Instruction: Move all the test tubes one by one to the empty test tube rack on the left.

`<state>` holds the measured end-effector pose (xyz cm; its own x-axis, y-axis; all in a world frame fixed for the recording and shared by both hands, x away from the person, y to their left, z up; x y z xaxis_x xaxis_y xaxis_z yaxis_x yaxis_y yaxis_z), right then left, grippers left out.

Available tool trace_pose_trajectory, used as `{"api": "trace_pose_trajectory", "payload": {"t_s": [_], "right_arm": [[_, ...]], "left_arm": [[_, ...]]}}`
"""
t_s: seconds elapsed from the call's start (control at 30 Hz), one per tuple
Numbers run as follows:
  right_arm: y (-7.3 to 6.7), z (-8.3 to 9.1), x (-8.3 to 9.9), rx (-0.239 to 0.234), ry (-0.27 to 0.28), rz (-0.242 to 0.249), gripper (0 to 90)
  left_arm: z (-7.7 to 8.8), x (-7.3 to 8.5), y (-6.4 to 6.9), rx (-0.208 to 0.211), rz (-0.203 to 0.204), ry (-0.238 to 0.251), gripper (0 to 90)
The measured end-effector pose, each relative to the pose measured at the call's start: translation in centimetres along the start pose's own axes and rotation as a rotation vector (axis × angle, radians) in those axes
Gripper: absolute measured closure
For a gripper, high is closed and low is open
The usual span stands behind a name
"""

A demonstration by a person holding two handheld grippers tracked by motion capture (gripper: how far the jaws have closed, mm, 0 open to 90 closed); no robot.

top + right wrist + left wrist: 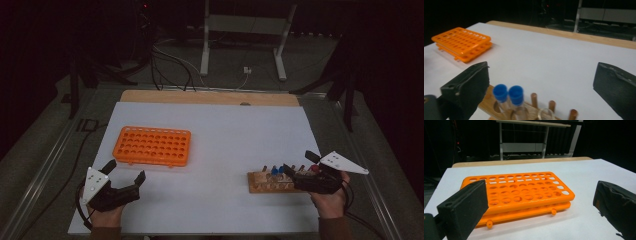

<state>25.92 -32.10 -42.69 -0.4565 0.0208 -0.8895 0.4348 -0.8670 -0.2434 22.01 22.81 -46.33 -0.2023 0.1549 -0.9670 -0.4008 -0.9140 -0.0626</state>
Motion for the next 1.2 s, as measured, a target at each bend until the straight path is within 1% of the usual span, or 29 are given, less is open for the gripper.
{"api": "trace_pose_trajectory", "payload": {"t_s": [0.1, 0.17, 0.27, 0.4, 0.5, 0.57, 0.7, 0.8, 0.87, 0.9, 1.0, 1.03, 1.1, 1.2], "right_arm": [[0.6, 0.5, -0.7, 0.017, -0.01, 0.003, 7.1], [0.8, 0.6, -0.8, 0.023, -0.014, 0.002, 8.0], [1.6, 1.4, -1.2, 0.042, -0.018, -0.007, 13.0], [2.4, 2.0, -1.0, 0.087, -0.034, -0.005, 16.1], [3.1, 2.5, -0.7, 0.132, -0.041, -0.009, 19.5], [3.5, 2.9, -0.7, 0.149, -0.041, -0.015, 22.1], [4.3, 3.7, -0.6, 0.179, -0.042, -0.017, 35.2], [4.8, 4.2, -0.6, 0.196, -0.041, -0.027, 43.2], [5.0, 4.3, -0.6, 0.204, -0.045, -0.029, 44.8], [5.2, 4.6, -0.6, 0.216, -0.046, -0.028, 48.5], [5.4, 5.0, -0.4, 0.236, -0.049, -0.025, 52.1], [5.4, 5.0, -0.4, 0.236, -0.049, -0.025, 52.1], [5.5, 5.2, -0.1, 0.245, -0.066, -0.019, 54.3], [5.6, 5.1, 0.2, 0.242, -0.07, -0.021, 55.5]], "left_arm": [[0.0, 0.1, -0.1, 0.004, 0.018, 0.002, 0.4], [0.0, 0.1, -0.2, 0.004, 0.019, 0.002, 0.4], [-0.1, 0.2, -0.1, 0.003, 0.024, -0.001, 0.4], [-0.2, 0.3, -0.1, 0.002, 0.021, -0.014, 0.4], [-0.2, 0.3, -0.2, -0.003, 0.023, -0.017, 0.4], [-0.2, 0.4, -0.2, -0.003, 0.024, -0.018, 0.7], [-0.2, 0.4, -0.2, -0.004, 0.03, -0.019, 1.0], [-0.3, 0.5, -0.2, -0.002, 0.03, -0.023, 1.0], [-0.3, 0.5, -0.2, -0.002, 0.03, -0.022, 1.0], [-0.3, 0.5, -0.2, -0.002, 0.031, -0.021, 1.0], [-0.2, 0.4, -0.3, -0.005, 0.032, -0.018, 1.0], [-0.2, 0.5, -0.3, -0.006, 0.032, -0.016, 1.0], [-0.2, 0.5, -0.4, -0.007, 0.036, -0.017, 1.0], [-0.2, 0.5, -0.4, -0.009, 0.038, -0.017, 1.0]]}}
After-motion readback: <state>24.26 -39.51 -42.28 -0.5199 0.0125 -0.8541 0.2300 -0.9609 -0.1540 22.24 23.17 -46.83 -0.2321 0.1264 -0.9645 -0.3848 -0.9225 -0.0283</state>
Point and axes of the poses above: each handheld gripper's, and its own axes: z roughly backward along the jaws, x roughly out of its underside, y roughly to its right, the point moved 1 cm from there along -z, roughly forward along the jaws, and after that the axes turned 9 degrees about -z, right-handed, at the moved point
